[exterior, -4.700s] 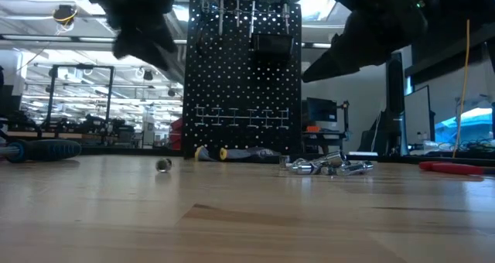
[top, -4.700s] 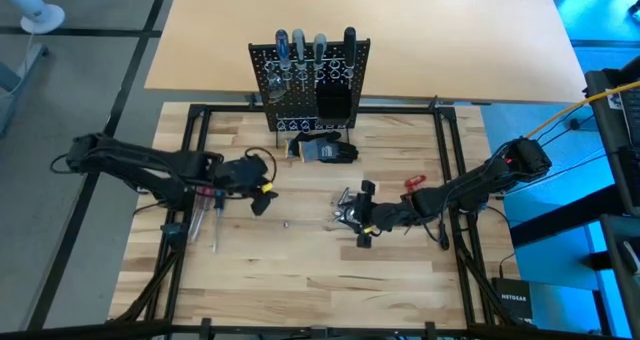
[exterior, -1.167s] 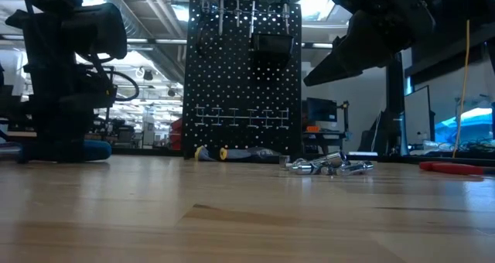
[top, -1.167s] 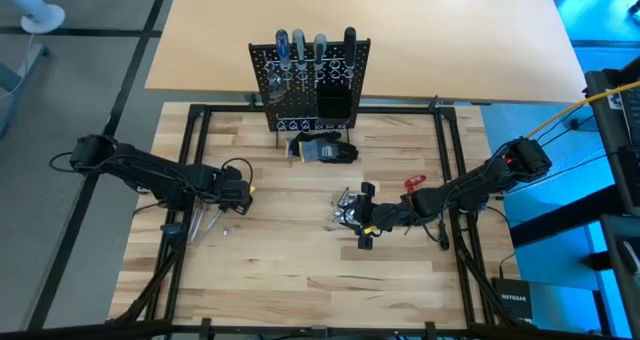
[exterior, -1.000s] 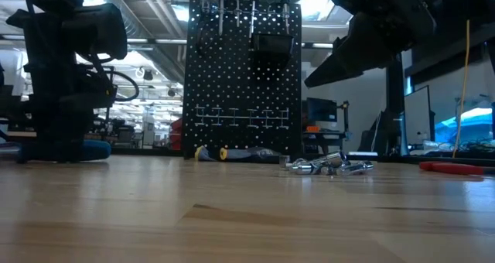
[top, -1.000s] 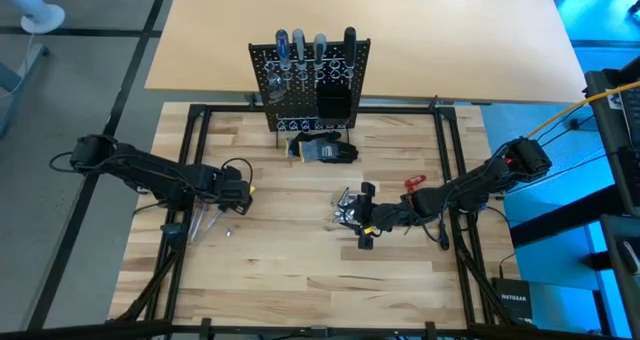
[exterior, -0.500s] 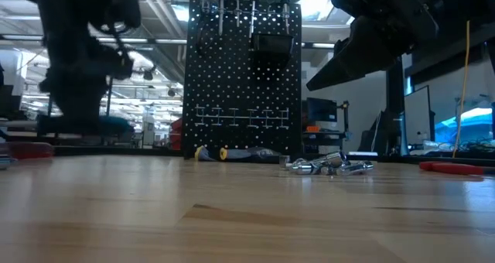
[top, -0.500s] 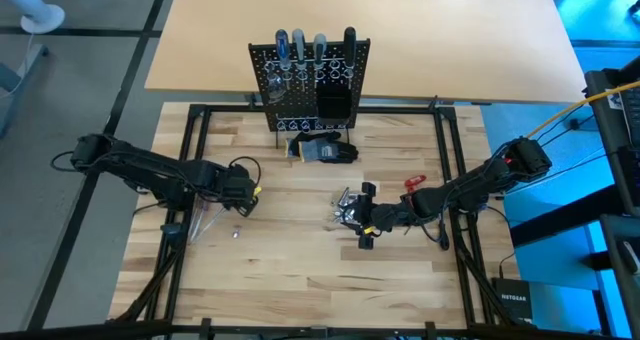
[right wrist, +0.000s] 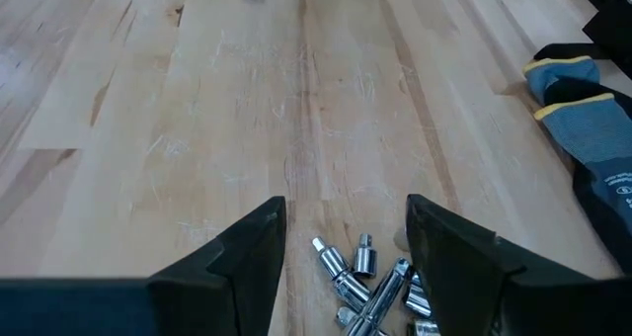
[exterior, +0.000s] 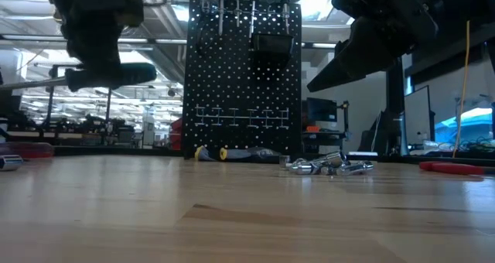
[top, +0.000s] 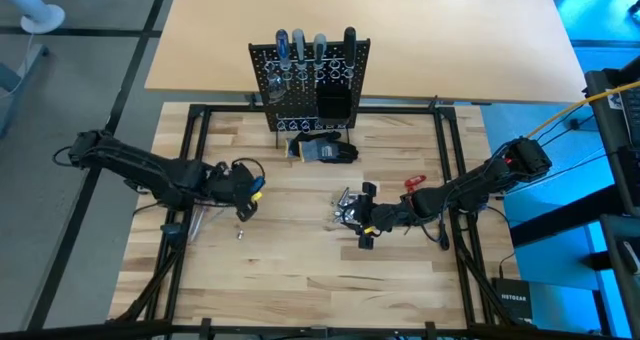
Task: Hang tools onto peg board
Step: Hang the dark blue screwdriver on the pegboard
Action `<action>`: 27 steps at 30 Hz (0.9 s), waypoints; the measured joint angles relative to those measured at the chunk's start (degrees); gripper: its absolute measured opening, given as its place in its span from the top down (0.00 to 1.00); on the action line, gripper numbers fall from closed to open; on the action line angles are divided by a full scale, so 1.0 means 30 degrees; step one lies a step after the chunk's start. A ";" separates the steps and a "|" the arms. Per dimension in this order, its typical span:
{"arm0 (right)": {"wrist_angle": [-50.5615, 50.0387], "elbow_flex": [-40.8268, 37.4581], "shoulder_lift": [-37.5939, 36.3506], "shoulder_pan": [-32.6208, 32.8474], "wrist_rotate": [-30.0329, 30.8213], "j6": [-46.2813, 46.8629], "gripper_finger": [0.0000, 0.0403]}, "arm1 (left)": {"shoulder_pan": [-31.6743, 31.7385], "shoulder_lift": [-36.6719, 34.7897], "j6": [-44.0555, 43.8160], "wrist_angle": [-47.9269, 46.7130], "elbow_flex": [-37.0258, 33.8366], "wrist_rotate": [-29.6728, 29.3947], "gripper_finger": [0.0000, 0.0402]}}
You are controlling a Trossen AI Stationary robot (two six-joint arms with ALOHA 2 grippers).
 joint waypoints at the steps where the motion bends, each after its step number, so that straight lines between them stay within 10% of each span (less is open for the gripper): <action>1: 0.0000 0.0000 0.0000 0.0000 0.0000 0.0030 0.48 | -0.0247 0.0000 0.0047 0.0317 -0.0055 -0.0279 0.64; 13: 0.0086 0.0000 0.0000 0.0000 0.0527 0.0037 0.48 | -0.1774 -0.0109 0.4120 0.5179 -0.0063 -0.2545 0.64; 27: 0.5657 0.0327 -0.0284 -0.0306 0.1291 -0.0893 0.48 | -0.1723 0.0942 1.4972 1.7771 -0.0070 -0.3039 0.64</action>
